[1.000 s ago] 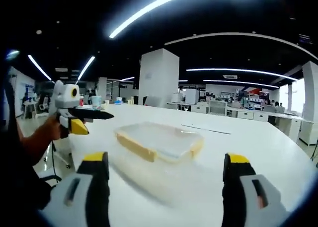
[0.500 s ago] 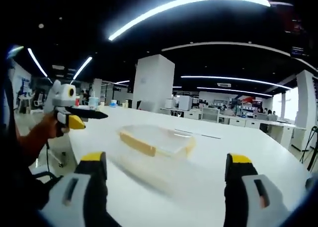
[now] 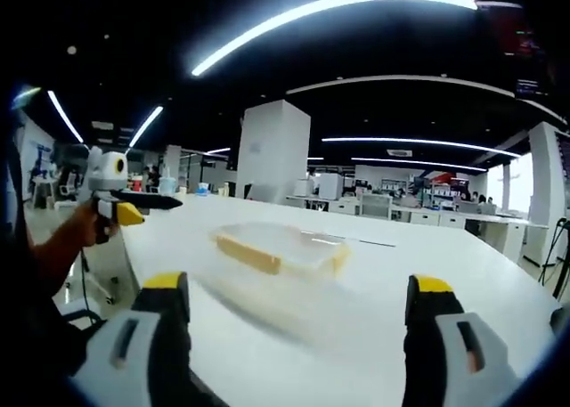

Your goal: Snap each plastic latch of the storage box into its locked position after aligning the lid with the box until every specified latch is closed and the lid sits flush.

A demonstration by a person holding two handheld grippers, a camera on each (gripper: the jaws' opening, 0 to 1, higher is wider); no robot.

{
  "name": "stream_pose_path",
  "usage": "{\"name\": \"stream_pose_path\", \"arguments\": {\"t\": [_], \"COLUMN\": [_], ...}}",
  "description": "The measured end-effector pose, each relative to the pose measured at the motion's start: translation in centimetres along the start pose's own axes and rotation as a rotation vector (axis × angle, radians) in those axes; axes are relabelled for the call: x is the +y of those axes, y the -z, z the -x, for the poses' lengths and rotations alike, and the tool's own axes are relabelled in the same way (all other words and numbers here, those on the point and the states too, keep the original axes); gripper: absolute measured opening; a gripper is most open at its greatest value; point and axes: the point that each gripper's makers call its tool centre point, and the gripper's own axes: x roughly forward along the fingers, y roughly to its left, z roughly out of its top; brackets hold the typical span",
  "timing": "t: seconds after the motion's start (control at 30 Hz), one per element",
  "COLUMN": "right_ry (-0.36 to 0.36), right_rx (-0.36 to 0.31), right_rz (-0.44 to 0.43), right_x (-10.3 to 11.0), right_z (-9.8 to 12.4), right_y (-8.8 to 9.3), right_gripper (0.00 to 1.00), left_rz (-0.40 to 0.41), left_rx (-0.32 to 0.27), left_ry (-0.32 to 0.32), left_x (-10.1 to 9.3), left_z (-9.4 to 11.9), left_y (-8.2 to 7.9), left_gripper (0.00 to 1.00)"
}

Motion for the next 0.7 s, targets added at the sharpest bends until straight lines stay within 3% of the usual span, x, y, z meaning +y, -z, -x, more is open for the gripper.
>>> {"name": "stream_pose_path", "arguments": {"t": [0.33, 0.43, 0.5, 0.7], "right_ry": [0.046, 0.041, 0.025, 0.034], "right_rx": [-0.014, -0.007, -0.011, -0.023], "right_rz": [-0.011, -0.006, -0.009, 0.005], "right_x": [0.0, 0.3, 0.6, 0.8], "right_z": [2.2, 2.4, 2.4, 2.2], "right_y": [-0.9, -0.6, -0.6, -0.7], "right_gripper": [1.0, 0.94, 0.96, 1.0], "left_rz": [-0.023, -0.031, -0.014, -0.017], "left_rx": [-0.002, -0.001, -0.008, -0.025], "left_ry": [0.014, 0.02, 0.016, 0.001], "left_x": [-1.8, -2.3, -2.3, -2.0], "left_z": [0.3, 0.4, 0.6, 1.3], "left_y": [-0.7, -0.7, -0.8, -0.8], "left_gripper": [0.99, 0.98, 0.94, 0.95]}}
